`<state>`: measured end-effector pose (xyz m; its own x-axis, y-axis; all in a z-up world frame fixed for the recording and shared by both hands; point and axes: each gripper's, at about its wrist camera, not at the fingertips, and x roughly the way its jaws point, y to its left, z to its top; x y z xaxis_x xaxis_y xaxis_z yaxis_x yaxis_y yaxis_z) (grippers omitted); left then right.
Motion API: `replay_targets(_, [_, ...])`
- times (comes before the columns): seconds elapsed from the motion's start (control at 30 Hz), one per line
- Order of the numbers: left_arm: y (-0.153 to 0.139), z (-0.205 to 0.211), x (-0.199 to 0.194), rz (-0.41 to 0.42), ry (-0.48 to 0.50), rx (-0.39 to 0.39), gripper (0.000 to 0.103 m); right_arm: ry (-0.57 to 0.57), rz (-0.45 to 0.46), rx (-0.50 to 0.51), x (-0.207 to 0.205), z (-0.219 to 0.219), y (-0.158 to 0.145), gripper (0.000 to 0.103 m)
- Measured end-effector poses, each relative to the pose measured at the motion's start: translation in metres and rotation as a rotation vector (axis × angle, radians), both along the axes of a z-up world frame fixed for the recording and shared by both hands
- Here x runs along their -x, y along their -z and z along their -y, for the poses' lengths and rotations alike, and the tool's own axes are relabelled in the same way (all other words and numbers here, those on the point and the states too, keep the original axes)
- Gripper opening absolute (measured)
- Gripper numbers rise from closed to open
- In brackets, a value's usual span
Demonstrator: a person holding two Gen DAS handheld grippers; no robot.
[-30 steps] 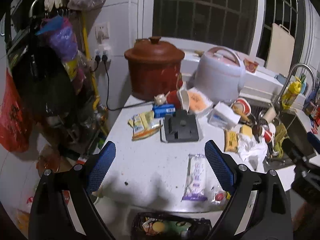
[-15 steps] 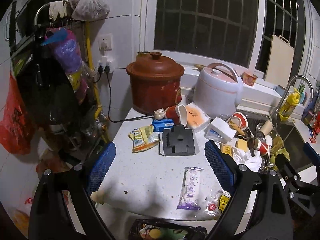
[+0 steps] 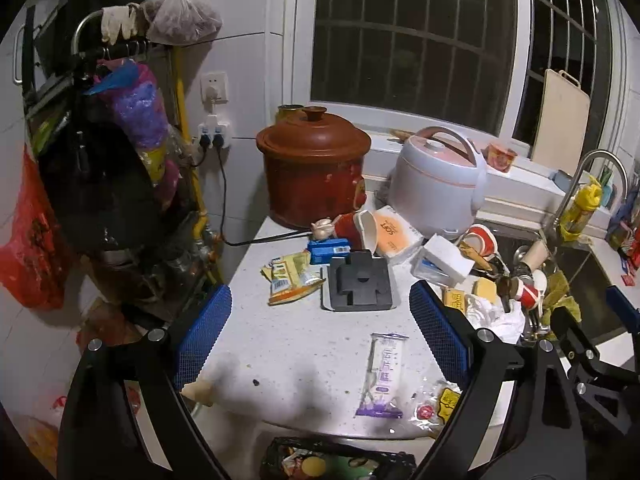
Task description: Collect trash
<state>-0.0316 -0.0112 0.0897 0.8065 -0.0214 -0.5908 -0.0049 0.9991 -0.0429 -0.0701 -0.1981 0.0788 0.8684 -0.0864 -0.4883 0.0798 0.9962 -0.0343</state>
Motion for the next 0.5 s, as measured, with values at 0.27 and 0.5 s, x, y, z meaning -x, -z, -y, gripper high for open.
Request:
replay_targets(0.27, [-0.001,0.0004,0.0029,-0.004,0.012,0.007,0.088,-0.003,0.0,0.0,-0.0003,0.0009,-0.0001,0.098])
replay_targets(0.5, [-0.0024,0.0004,0.0055,0.002,0.015,0.012,0.088,-0.003,0.0,-0.001,0.0001,0.0016,-0.0003,0.098])
